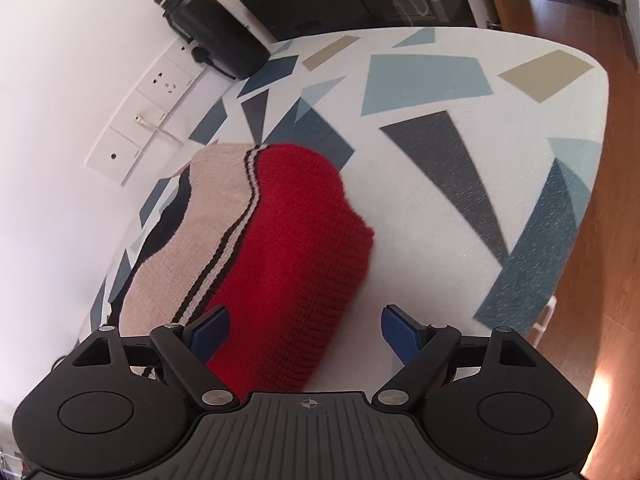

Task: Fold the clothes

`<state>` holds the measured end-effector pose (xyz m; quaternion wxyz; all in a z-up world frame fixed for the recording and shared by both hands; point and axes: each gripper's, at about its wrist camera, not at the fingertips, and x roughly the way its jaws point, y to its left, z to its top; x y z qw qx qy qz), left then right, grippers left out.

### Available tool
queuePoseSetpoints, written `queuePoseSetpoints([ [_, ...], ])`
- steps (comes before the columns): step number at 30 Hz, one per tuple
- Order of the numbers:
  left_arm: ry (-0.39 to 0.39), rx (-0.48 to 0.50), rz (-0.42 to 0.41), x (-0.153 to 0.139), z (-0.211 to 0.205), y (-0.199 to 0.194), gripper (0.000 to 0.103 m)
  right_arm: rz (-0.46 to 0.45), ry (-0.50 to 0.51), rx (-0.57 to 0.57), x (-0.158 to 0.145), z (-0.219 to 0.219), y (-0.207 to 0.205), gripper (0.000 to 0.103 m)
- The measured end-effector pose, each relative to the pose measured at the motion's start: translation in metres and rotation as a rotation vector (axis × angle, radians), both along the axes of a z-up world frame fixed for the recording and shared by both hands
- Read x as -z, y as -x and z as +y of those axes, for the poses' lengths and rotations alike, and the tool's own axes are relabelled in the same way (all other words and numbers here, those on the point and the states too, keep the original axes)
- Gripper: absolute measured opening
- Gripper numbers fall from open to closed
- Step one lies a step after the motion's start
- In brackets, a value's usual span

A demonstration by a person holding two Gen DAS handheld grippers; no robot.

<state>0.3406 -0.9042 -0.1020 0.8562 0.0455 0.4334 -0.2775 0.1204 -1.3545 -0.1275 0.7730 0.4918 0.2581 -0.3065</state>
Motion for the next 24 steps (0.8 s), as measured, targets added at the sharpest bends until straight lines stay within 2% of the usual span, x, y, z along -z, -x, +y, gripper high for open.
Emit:
queuePoseSetpoints([
  [5,0.013,0.006,0.019,0.011,0.003,-0.002,0.103,0.045,0.007,-0.044,0.003,0.012,-0.017,0.080],
  [9,-0.035,0.012,-0.020,0.016,-0.004,0.005,0.103,0.099,0.022,-0.081,0.002,0.015,-0.030,0.080],
  [19,-0.018,-0.044,-0.013,0.018,0.001,0.012,0.103,0.188,0.062,-0.136,-0.003,0.020,-0.064,0.078],
  [22,0.023,-0.088,0.002,0.015,0.006,0.013,0.103,0.180,0.060,-0.139,-0.002,0.021,-0.065,0.080],
  [24,0.081,-0.136,0.028,0.014,0.013,0.011,0.103,0.167,0.057,-0.148,-0.001,0.019,-0.064,0.081],
])
